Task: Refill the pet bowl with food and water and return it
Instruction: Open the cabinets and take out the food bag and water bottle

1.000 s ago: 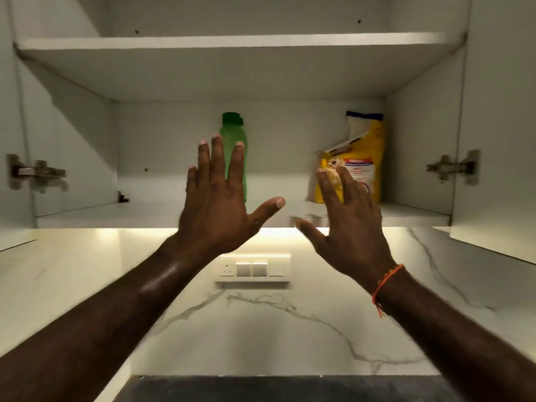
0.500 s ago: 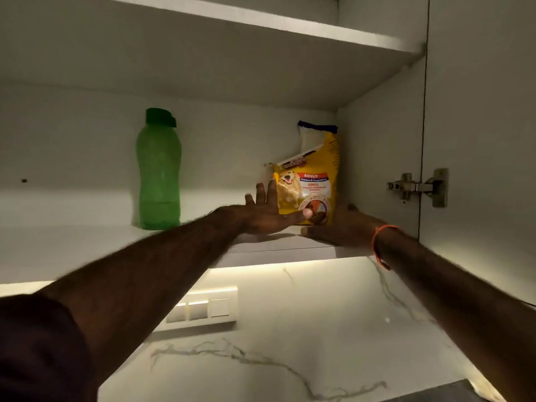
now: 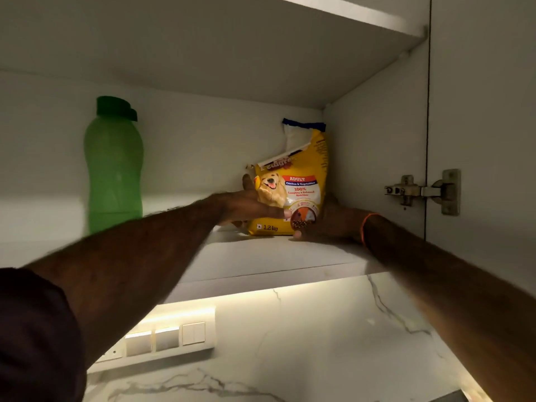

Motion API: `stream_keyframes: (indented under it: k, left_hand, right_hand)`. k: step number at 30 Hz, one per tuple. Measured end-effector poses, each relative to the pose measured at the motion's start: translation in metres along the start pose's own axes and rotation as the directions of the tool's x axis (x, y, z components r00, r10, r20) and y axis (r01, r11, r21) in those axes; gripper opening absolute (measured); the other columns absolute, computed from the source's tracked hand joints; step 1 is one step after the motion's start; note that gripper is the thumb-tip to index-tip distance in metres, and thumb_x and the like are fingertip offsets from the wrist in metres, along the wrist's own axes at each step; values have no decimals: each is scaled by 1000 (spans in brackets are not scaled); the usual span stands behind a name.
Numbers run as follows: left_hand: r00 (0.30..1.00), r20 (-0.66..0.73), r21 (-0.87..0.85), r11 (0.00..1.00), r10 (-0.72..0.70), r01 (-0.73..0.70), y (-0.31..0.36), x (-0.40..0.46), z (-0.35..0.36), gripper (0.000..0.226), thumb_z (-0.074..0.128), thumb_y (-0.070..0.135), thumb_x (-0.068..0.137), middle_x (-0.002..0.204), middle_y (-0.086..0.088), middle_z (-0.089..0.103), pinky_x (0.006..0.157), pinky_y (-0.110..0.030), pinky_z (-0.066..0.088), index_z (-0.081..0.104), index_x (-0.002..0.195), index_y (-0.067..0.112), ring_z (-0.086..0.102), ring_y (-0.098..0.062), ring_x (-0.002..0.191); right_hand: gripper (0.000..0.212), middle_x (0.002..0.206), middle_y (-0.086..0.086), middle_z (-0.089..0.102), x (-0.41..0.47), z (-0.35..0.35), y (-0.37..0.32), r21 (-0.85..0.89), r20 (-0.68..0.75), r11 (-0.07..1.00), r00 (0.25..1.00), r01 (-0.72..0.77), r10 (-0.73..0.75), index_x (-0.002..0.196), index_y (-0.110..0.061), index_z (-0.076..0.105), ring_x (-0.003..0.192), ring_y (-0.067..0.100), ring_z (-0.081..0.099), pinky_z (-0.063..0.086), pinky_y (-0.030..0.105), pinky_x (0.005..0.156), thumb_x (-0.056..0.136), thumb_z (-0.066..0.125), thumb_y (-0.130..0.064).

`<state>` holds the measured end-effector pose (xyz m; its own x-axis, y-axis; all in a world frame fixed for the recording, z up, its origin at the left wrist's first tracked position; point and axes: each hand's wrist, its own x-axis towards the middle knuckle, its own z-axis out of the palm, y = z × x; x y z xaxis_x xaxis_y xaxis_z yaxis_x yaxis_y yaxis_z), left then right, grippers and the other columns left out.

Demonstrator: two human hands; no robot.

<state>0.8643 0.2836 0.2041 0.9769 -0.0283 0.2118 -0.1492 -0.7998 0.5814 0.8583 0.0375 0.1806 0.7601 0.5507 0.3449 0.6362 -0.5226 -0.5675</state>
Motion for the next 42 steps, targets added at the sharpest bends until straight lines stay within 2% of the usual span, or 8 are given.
stream_keyframes:
  k: [4, 8, 12, 18, 22, 29, 38, 42]
  left_hand:
    - [997, 26, -20, 997, 78, -77, 17, -28, 5, 122, 93, 64, 49, 139, 8, 59, 90, -48, 61, 33, 150, 36, 64, -21, 120]
    - [992, 109, -133, 990, 60, -45, 30, -53, -1, 79, 93, 50, 62, 125, 9, 72, 96, -43, 57, 57, 131, 38, 67, -21, 117]
    - [987, 161, -200, 980, 17, 16, 35, -79, 0, 104, 99, 58, 36, 122, 8, 74, 98, -42, 55, 60, 130, 38, 67, -21, 118]
    - [967, 178, -415, 905, 180, -92, 44, -129, 16, 87, 95, 30, 66, 133, 3, 70, 107, -45, 51, 54, 142, 31, 67, -21, 123]
    - [970, 55, -461, 868, 236, -185, 59, -167, 29, 75, 89, 30, 68, 128, 3, 73, 95, -39, 58, 59, 136, 31, 69, -21, 119]
    - [951, -74, -455, 838, 301, -301, 92, -238, 54, 62, 80, 1, 77, 123, -1, 75, 90, -35, 61, 62, 132, 21, 73, -21, 112]
    - [956, -173, -429, 855, 239, -291, 96, -303, 128, 76, 95, 19, 57, 119, 9, 76, 96, -37, 58, 62, 125, 29, 73, -12, 110]
    - [968, -187, -416, 879, 168, -234, 64, -316, 185, 102, 102, 27, 55, 130, 7, 69, 97, -42, 59, 48, 142, 23, 69, -11, 117]
  right_hand:
    - [86, 134, -5, 53, 7, -4, 17, 116, -107, 992, 993, -41, 54, 143, -22, 40, 117, 17, 58, 50, 31, 104, 73, 91, -29]
    - [48, 126, 1, 69, -10, -10, 22, 210, -44, 977, 998, -34, 44, 127, -25, 59, 106, 18, 68, 57, 20, 78, 85, 81, -28]
    - [31, 112, -5, 74, -40, -17, 15, 283, -7, 958, 999, -40, 44, 114, -29, 67, 101, 17, 71, 56, 16, 66, 85, 78, -28]
    - [94, 114, -6, 76, -78, -17, 5, 301, -56, 953, 998, 20, -3, 133, -26, 58, 103, 17, 74, 63, 35, 84, 53, 94, -61]
    - [39, 97, -19, 77, -118, -13, -7, 368, -106, 918, 987, 151, -120, 112, -35, 63, 92, 5, 75, 59, 17, 69, 79, 83, -27]
    - [69, 121, -9, 74, -182, -14, -27, 411, -131, 871, 963, 269, -236, 135, -34, 56, 107, 11, 72, 61, 29, 87, 72, 83, -28]
    - [69, 119, -7, 75, -272, 14, 2, 515, -103, 819, 967, 252, -233, 134, -30, 55, 109, 15, 72, 60, 32, 91, 74, 79, -7]
    - [85, 125, 1, 73, -308, 48, 39, 526, -86, 831, 984, 180, -159, 141, -22, 49, 112, 21, 72, 61, 34, 89, 70, 89, -1]
